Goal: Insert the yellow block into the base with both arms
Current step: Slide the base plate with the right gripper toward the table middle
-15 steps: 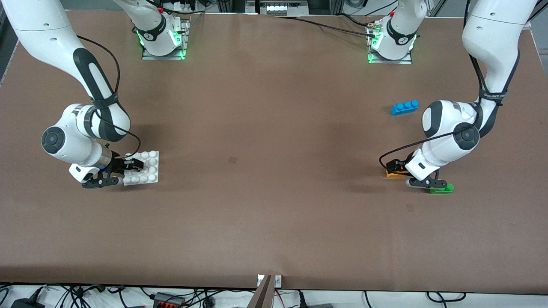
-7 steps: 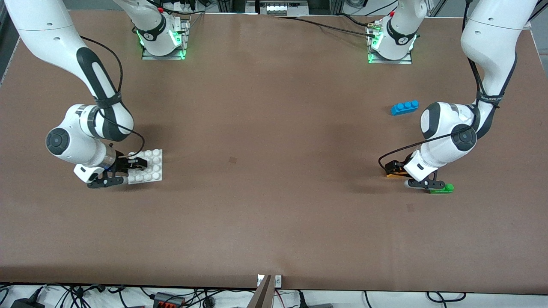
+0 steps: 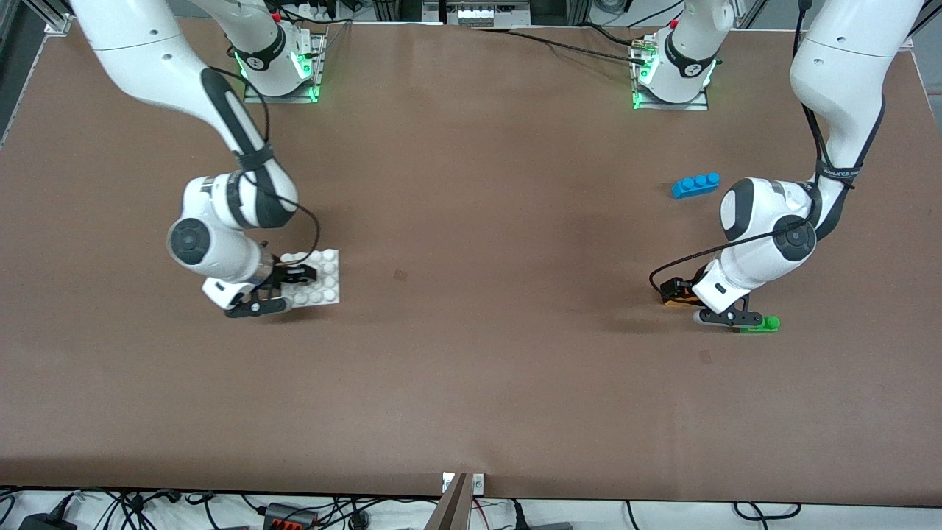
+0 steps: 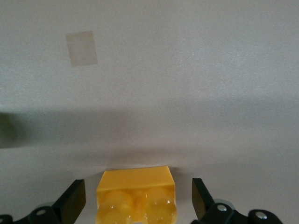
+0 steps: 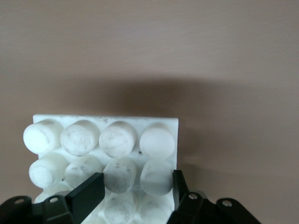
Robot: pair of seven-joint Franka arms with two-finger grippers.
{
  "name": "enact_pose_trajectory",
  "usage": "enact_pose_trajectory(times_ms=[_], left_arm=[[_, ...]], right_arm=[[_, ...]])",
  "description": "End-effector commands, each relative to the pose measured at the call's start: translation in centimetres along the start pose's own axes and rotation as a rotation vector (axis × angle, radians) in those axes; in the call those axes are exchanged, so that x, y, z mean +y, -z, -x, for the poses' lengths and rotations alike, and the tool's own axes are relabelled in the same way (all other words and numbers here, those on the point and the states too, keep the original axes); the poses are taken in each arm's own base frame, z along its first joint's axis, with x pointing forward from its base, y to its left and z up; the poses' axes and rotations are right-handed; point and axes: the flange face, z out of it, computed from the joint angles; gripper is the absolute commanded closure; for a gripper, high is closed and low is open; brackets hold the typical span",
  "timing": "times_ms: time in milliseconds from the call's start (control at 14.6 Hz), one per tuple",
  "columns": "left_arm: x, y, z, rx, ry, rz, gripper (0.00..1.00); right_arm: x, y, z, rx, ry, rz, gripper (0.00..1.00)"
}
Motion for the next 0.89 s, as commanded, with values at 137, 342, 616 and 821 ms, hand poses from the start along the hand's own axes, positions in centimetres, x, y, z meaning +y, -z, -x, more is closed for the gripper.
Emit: enact_pose_trajectory(times_ms=[137, 342, 616, 821], left_arm=[[-0.3, -0.1, -0.3, 0.013, -0.015, -0.012, 0.11], [-0.9, 0.1, -0.5, 0.017, -0.005, -0.011, 0.22], [-0.8, 0.1, -0.5, 0.017, -0.005, -0.011, 0.35], [-0.8, 0.4, -0.6, 0.015, -0.002, -0.012, 0.39]], right_arm=[[-10.7, -3.0, 0.8, -0.031, -0.056, -0.070, 0.41], [-16.7, -3.5, 0.0, -0.008, -0.036, -0.108, 0.41], [-23.7, -3.8, -0.6, 0.012, -0.139, -0.160, 0.41], [-27.4, -4.7, -0.7, 0.019, -0.170, -0.173, 0.41]])
